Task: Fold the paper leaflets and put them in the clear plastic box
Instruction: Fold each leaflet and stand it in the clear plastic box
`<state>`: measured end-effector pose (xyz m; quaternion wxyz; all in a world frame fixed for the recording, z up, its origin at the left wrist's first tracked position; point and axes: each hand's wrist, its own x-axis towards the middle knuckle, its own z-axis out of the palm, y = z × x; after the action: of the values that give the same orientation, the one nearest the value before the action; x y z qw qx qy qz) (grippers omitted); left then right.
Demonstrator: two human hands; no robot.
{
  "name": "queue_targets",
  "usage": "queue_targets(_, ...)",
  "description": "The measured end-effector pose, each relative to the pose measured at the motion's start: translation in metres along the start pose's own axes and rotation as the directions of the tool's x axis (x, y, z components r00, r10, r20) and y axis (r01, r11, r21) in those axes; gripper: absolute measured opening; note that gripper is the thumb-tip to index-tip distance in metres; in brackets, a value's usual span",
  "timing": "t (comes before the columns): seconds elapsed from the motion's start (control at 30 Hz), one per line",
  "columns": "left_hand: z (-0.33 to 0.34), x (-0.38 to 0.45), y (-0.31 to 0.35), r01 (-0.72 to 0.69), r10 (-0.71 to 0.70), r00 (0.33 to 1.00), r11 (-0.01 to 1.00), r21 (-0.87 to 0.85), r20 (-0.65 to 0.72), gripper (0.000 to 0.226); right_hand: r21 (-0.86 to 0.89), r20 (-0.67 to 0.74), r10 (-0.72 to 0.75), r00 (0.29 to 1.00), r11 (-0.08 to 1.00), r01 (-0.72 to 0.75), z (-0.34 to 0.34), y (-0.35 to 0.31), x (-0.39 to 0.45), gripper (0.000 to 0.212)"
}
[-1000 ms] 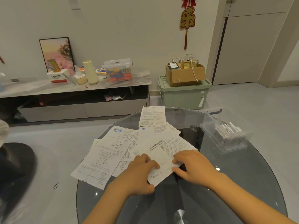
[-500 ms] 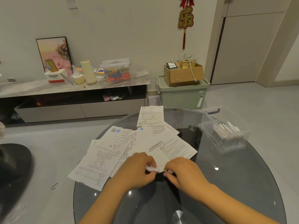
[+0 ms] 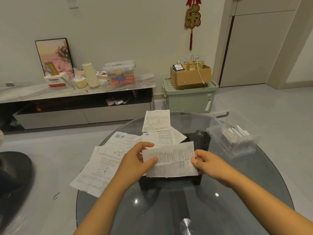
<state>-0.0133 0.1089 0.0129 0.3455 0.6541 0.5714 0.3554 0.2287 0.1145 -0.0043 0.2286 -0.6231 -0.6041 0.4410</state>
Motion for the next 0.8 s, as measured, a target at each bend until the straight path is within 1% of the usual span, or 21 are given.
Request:
queue_targets(0.07, 0.002, 0.002, -0.002, 0.075, -0.074, 0.997, 0.997, -0.010, 0.030, 0.045, 0.071, -0.019, 0.053, 0.998, 0.996, -0.051, 0.002, 0.000, 0.000, 0.014)
queue_targets(0.1, 0.004, 0.003, -0.005, 0.094, -0.095, 0.994, 0.995, 0.024, 0.049, 0.053, 0.061, -0.038, 0.066, 0.997, 0.996, -0.064, 0.004, -0.001, 0.000, 0.010)
queue_targets(0.13, 0.007, 0.003, -0.008, 0.103, -0.107, 0.992, 0.993, 0.066, 0.069, 0.062, 0.014, -0.065, 0.068, 0.996, 0.998, -0.067, 0.005, 0.000, -0.001, 0.008)
queue_targets(0.17, 0.009, 0.003, -0.011, 0.106, -0.116, 0.989, 0.988, 0.111, 0.088, 0.071, -0.046, -0.090, 0.056, 0.994, 0.997, -0.060, 0.007, -0.001, -0.001, 0.012)
queue_targets(0.23, 0.014, 0.003, -0.017, 0.103, -0.130, 0.983, 0.975, 0.197, 0.133, 0.088, -0.142, -0.117, 0.018, 0.993, 0.989, -0.035, 0.012, -0.002, -0.002, 0.031)
queue_targets(0.3, 0.019, 0.002, -0.022, 0.067, -0.124, 0.977, 0.951, 0.300, 0.176, 0.097, -0.219, -0.127, -0.022, 0.992, 0.976, -0.007, 0.016, 0.000, -0.003, 0.053)
queue_targets(0.4, 0.024, 0.002, -0.024, 0.028, -0.114, 0.974, 0.918, 0.396, 0.195, 0.091, -0.391, -0.132, -0.063, 0.989, 0.920, 0.006, 0.020, 0.002, -0.005, 0.084)
queue_targets(0.43, 0.025, 0.003, -0.024, 0.015, -0.104, 0.977, 0.906, 0.424, 0.188, 0.088, -0.452, -0.131, -0.087, 0.988, 0.892, 0.019, 0.020, 0.002, -0.005, 0.087)
queue_targets(0.47, 0.026, 0.003, -0.024, -0.006, -0.084, 0.981, 0.886, 0.463, 0.175, 0.084, -0.504, -0.127, -0.109, 0.986, 0.863, 0.030, 0.020, 0.002, -0.006, 0.083)
queue_targets(0.53, 0.027, 0.002, -0.022, -0.087, -0.005, 0.987, 0.826, 0.557, 0.161, 0.070, -0.581, -0.110, -0.120, 0.987, 0.814, 0.034, 0.020, 0.000, -0.007, 0.062)
queue_targets(0.57, 0.028, 0.001, -0.019, -0.140, 0.042, 0.983, 0.801, 0.582, 0.178, 0.061, -0.586, -0.101, -0.109, 0.989, 0.810, 0.029, 0.020, -0.001, -0.008, 0.052)
queue_targets(0.6, 0.031, -0.001, -0.017, -0.185, 0.074, 0.975, 0.795, 0.578, 0.210, 0.052, -0.569, -0.091, -0.088, 0.992, 0.822, 0.021, 0.020, -0.002, -0.009, 0.047)
queue_targets(0.67, 0.039, -0.006, -0.015, -0.253, 0.112, 0.953, 0.808, 0.531, 0.283, 0.039, -0.503, -0.068, -0.047, 0.997, 0.864, 0.006, 0.020, -0.002, -0.009, 0.044)
queue_targets(0.73, 0.046, -0.012, -0.014, -0.304, 0.140, 0.930, 0.811, 0.500, 0.339, 0.039, -0.448, -0.040, -0.026, 0.999, 0.894, 0.005, 0.018, -0.004, -0.010, 0.045)
queue_targets(0.8, 0.050, -0.015, -0.015, -0.330, 0.151, 0.916, 0.810, 0.485, 0.372, 0.047, -0.393, -0.008, -0.001, 1.000, 0.920, -0.003, 0.016, -0.004, -0.011, 0.044)
